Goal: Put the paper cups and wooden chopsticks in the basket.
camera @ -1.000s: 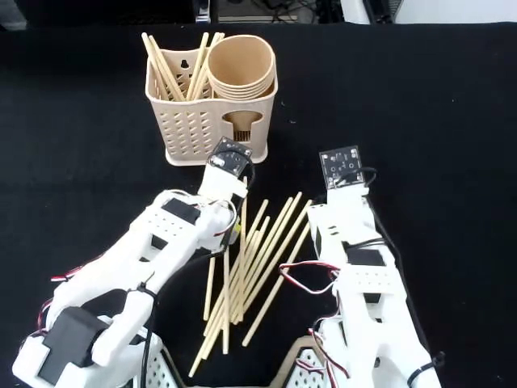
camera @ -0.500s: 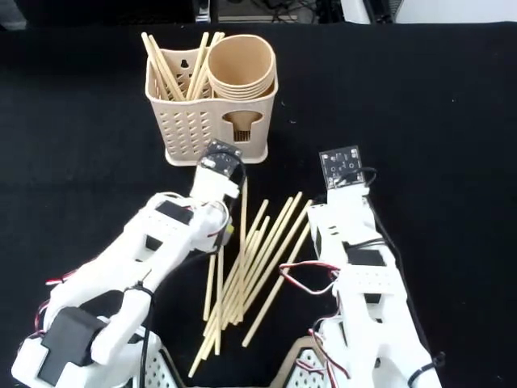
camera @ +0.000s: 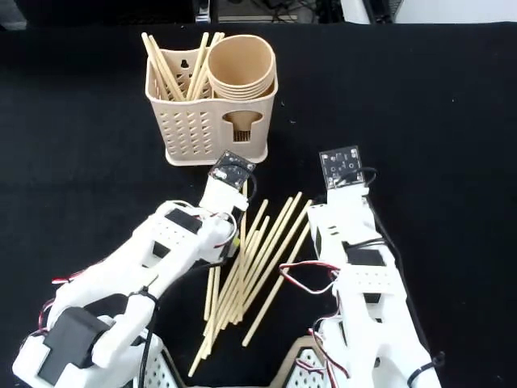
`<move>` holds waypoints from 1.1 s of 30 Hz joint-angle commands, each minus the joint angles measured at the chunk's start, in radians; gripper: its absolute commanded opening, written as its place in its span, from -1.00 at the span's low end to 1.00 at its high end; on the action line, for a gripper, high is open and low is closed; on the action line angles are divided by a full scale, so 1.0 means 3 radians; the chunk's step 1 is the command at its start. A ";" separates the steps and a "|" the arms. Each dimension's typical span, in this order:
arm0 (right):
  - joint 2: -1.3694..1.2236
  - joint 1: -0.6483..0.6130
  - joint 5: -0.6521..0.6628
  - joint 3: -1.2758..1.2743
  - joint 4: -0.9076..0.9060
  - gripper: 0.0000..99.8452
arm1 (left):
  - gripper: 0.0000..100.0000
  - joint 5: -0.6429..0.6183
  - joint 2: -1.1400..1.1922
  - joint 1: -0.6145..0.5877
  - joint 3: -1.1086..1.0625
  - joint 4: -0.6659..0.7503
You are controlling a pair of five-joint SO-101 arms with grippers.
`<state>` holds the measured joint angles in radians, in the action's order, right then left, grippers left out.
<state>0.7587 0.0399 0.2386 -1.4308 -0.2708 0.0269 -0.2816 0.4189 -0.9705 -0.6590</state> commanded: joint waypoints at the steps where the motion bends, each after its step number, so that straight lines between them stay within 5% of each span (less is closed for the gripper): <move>1: 0.0074 -0.0026 0.0000 0.0013 0.0066 -0.95 | -0.70 -0.0020 -0.0015 0.0043 0.0013 0.0020; 5: 0.0069 -0.0026 0.0000 0.0013 0.0066 -0.95 | -0.95 0.0005 -0.0015 0.0054 0.0023 0.0020; 17: 0.0069 -0.0026 0.0000 0.0013 0.0066 -0.95 | -0.88 0.0005 -0.0020 0.0049 0.0003 0.0020; 23: 0.0069 -0.0026 0.0000 0.0013 0.0066 -0.95 | -0.61 0.0005 -0.0046 0.0043 0.0100 -0.0286; 27: 0.0069 -0.0026 0.0000 0.0013 0.0066 -0.95 | -0.60 0.0010 -0.0026 0.0033 0.0161 -0.0348; 33: 0.0069 -0.0026 0.0000 0.0013 0.0066 -0.95 | -0.60 0.0010 -0.0061 -0.0304 0.0171 -0.0353</move>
<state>0.7587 0.0399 0.2386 -1.4308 -0.2708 0.0269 -0.2816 0.3728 -0.9597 -0.7603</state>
